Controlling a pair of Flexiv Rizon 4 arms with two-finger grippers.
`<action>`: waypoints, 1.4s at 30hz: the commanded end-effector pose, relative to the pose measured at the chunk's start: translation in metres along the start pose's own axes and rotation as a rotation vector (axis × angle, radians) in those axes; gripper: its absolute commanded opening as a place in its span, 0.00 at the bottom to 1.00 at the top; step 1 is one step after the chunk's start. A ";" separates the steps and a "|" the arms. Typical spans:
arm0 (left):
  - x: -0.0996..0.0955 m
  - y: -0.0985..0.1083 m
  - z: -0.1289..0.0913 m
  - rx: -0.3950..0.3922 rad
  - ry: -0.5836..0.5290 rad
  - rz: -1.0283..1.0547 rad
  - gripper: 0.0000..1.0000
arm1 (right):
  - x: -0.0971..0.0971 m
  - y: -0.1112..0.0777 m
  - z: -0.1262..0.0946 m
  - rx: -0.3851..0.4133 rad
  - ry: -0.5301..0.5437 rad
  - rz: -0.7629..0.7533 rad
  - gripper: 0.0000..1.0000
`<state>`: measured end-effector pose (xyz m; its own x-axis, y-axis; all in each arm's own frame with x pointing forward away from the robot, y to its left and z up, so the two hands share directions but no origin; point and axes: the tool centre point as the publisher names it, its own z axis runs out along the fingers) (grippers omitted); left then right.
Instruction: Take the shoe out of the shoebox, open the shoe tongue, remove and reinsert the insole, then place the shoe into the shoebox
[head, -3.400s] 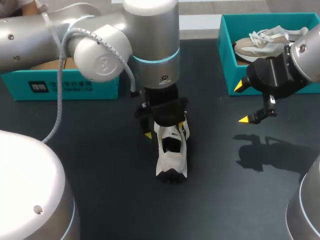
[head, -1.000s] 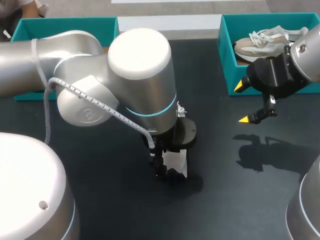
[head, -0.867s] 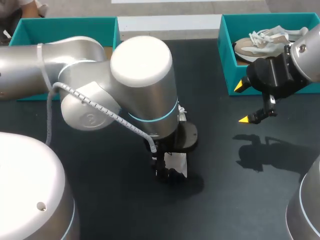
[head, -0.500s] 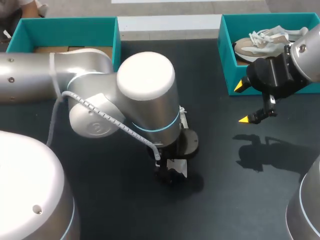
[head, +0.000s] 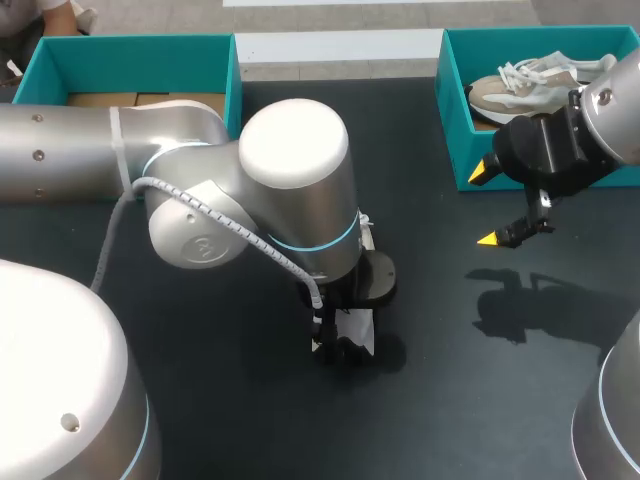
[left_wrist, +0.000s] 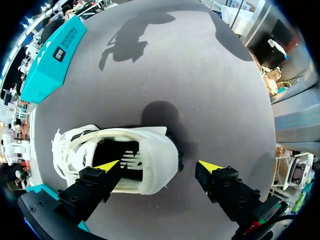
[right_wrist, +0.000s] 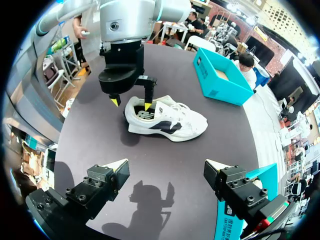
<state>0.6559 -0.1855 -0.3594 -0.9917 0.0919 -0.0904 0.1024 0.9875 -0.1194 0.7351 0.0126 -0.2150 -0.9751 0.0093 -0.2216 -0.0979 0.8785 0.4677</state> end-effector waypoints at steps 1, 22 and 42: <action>-0.001 -0.011 0.010 -0.016 0.005 0.003 0.97 | 0.000 0.000 0.001 0.003 0.000 0.001 1.00; 0.010 -0.008 0.032 -0.053 0.052 -0.021 0.44 | 0.000 0.000 0.001 0.003 0.000 0.001 1.00; 0.005 0.018 -0.049 -0.123 0.233 -0.011 0.00 | 0.000 0.000 0.001 0.003 0.000 0.001 1.00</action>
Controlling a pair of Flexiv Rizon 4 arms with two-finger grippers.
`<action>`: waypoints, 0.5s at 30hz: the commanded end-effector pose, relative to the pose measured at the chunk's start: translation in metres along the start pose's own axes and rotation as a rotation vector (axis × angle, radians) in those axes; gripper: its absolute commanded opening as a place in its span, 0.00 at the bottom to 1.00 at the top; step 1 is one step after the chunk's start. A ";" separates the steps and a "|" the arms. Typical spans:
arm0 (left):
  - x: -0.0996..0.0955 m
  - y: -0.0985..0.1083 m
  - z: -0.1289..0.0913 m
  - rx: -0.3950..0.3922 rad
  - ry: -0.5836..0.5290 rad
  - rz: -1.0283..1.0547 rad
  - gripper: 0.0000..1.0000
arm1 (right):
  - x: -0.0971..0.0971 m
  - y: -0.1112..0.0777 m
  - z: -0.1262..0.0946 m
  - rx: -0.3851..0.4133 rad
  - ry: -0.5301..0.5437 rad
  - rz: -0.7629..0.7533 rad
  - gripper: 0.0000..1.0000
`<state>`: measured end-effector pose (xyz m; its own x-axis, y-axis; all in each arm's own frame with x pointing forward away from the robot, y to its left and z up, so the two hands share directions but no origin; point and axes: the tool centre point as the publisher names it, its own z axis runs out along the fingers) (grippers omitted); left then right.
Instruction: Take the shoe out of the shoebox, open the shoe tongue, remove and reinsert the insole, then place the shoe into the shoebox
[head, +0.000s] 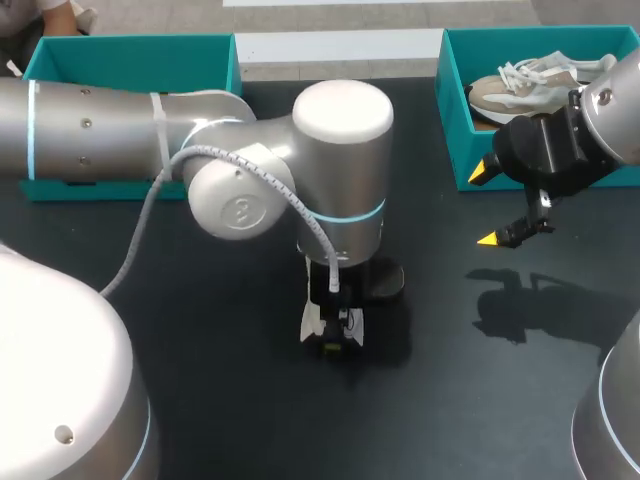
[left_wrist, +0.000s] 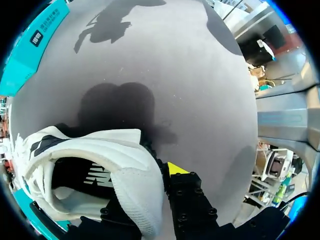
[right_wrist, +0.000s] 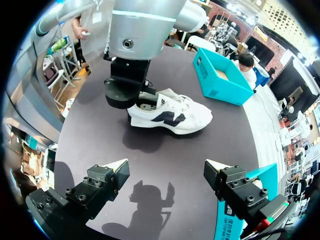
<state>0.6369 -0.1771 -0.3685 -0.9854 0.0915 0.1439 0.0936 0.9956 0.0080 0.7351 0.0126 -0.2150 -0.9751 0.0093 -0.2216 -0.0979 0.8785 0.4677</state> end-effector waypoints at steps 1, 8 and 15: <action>-0.003 0.021 -0.067 0.009 -0.011 -0.002 0.00 | 0.000 0.000 0.001 0.003 0.000 0.001 1.00; -0.007 0.039 -0.124 0.050 -0.001 -0.012 0.00 | 0.000 0.000 0.001 0.003 0.000 0.001 1.00; -0.020 0.056 -0.160 0.056 0.017 0.014 0.00 | 0.000 0.000 0.001 0.003 0.000 0.001 1.00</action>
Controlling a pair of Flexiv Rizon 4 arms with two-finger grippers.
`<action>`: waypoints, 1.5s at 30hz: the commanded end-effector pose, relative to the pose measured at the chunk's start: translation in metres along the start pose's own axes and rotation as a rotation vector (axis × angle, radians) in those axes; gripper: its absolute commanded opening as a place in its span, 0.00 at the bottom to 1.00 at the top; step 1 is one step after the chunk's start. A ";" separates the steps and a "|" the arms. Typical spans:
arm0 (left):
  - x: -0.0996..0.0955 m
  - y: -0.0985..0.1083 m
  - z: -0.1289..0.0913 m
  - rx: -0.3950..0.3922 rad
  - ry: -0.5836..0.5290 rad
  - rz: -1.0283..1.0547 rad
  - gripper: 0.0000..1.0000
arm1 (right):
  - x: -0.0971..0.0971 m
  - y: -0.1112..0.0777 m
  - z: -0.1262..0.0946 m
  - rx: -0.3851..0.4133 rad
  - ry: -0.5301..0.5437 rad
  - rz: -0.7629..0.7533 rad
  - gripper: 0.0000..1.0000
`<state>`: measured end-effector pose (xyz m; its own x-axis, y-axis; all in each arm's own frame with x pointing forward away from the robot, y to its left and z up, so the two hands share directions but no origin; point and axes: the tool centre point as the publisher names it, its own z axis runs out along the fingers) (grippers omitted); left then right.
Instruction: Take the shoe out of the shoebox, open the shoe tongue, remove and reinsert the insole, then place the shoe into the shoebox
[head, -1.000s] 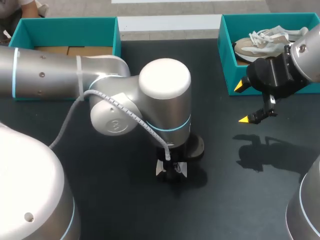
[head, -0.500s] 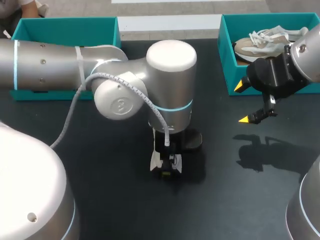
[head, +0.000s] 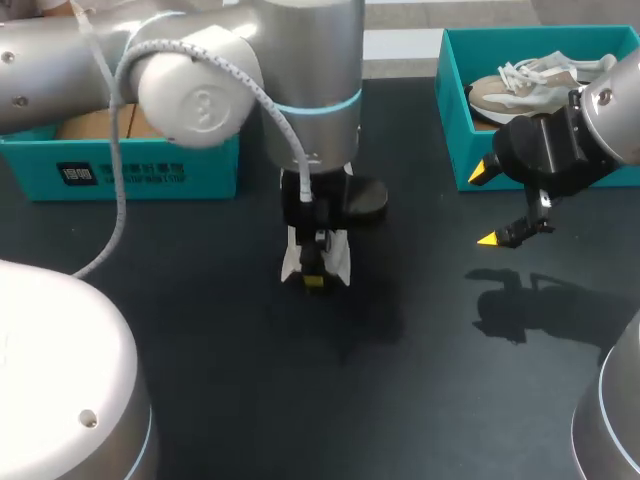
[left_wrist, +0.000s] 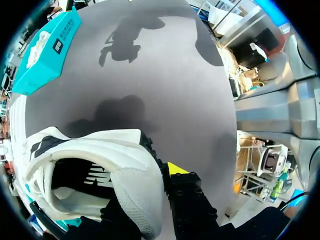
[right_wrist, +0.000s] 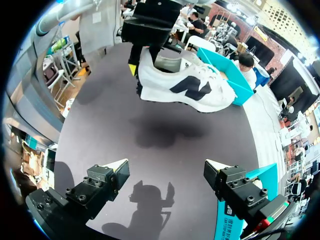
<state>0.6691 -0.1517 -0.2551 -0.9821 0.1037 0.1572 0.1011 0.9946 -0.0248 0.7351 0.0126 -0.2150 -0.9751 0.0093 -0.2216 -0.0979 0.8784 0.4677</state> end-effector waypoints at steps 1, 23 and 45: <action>-0.008 0.028 -0.048 0.025 0.008 0.001 0.00 | 0.000 0.000 0.001 0.003 0.000 0.001 1.00; -0.045 0.063 -0.114 0.073 0.065 0.062 0.00 | 0.000 0.000 0.001 0.003 0.000 0.001 1.00; -0.085 0.125 -0.122 0.082 0.047 0.242 0.00 | 0.000 0.000 0.001 0.003 0.000 0.001 1.00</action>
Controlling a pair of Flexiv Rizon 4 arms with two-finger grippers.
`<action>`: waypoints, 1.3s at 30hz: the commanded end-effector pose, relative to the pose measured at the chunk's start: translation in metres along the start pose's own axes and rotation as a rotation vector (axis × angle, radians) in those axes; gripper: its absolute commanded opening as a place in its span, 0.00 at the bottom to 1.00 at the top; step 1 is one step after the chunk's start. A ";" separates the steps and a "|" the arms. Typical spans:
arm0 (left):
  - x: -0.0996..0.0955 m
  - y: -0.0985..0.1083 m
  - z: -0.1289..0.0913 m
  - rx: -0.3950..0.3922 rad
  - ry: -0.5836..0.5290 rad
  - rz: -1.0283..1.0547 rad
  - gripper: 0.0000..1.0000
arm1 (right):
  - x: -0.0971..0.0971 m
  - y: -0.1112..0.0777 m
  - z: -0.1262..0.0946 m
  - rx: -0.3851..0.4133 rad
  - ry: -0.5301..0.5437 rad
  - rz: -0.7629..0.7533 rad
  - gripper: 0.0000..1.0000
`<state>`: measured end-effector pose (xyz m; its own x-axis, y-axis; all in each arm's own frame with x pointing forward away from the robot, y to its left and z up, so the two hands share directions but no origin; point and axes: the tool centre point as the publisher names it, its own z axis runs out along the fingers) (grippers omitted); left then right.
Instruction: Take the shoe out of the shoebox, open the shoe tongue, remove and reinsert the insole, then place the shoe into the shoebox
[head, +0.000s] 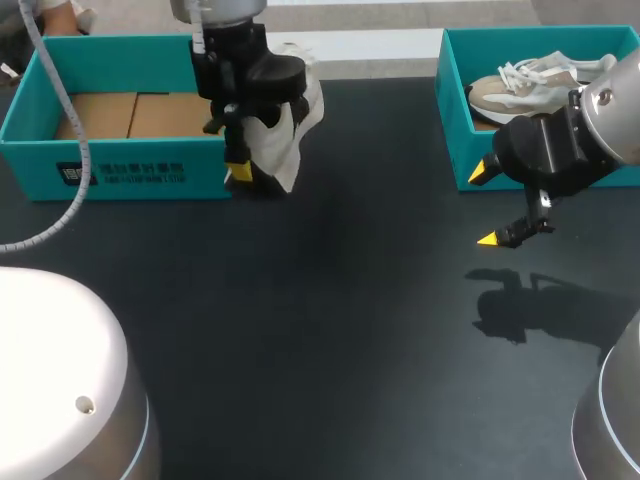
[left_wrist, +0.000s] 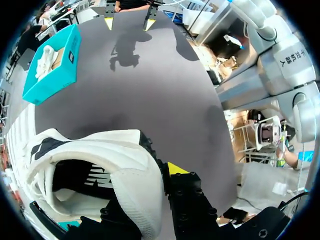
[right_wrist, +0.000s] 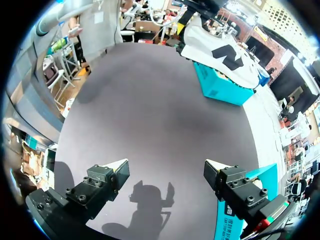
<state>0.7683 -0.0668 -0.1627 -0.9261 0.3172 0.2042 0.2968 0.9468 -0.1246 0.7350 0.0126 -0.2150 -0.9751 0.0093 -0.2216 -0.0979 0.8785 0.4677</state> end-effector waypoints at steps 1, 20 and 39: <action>-0.005 0.045 -0.022 0.018 -0.037 0.040 0.00 | 0.000 0.000 0.001 0.003 0.000 0.001 1.00; -0.016 0.229 -0.068 -0.038 -0.122 -0.097 0.00 | 0.000 0.000 0.001 0.003 0.000 0.001 1.00; -0.059 0.394 -0.064 -0.063 -0.104 -0.140 0.00 | 0.000 0.000 0.001 0.003 0.000 0.001 1.00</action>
<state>0.9388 0.2801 -0.1558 -0.9812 0.1740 0.0837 0.1728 0.9847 -0.0214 0.7350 0.0125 -0.2150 -0.9751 0.0093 -0.2216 -0.0979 0.8785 0.4677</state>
